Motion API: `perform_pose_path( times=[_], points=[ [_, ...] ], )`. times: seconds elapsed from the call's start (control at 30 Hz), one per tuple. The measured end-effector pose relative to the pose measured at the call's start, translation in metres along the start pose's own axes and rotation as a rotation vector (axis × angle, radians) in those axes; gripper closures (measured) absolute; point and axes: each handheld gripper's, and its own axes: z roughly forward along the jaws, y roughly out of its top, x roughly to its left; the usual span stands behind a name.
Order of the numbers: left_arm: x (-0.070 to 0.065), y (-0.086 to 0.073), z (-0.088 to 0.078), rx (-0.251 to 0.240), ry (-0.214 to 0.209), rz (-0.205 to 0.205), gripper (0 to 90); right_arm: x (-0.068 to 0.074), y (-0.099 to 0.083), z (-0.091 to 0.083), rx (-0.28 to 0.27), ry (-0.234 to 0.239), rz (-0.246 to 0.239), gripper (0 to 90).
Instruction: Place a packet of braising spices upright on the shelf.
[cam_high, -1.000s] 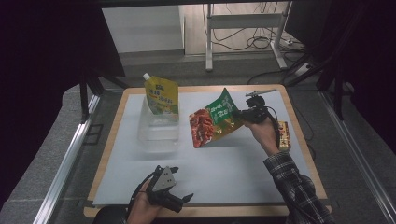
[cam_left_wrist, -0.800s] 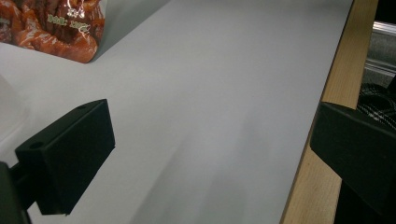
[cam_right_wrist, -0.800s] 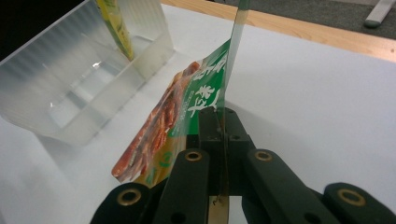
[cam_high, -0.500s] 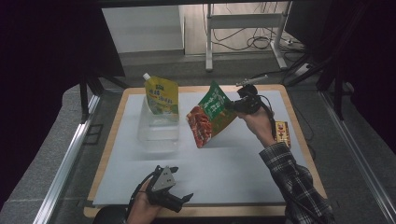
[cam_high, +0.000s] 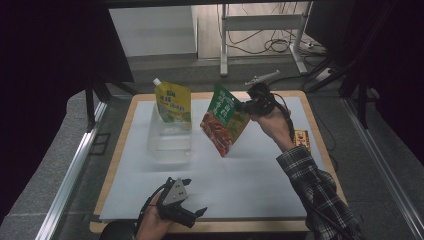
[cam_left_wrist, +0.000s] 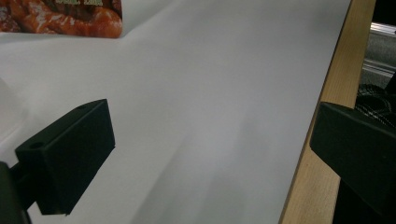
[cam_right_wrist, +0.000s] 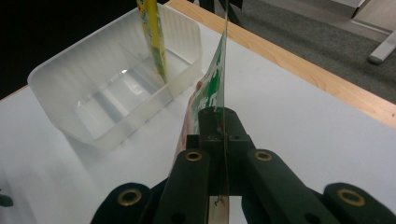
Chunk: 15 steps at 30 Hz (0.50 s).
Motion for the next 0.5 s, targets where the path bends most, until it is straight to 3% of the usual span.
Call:
perform_pose_path(
  times=[0.23, 0.37, 0.5],
  points=[
    [0.000, 0.000, 0.000, 0.002, -0.001, 0.002, 0.0, 0.007, 0.008, -0.006, 0.000, -0.005, -0.042, 89.2],
    [0.000, 0.000, 0.000, 0.001, -0.001, 0.001, 0.0, 0.012, 0.014, -0.011, 0.005, -0.028, -0.090, 89.2],
    [-0.001, 0.000, 0.001, 0.005, -0.002, 0.005, 0.0, 0.013, 0.015, -0.013, 0.002, -0.035, -0.095, 89.2]
  ],
)
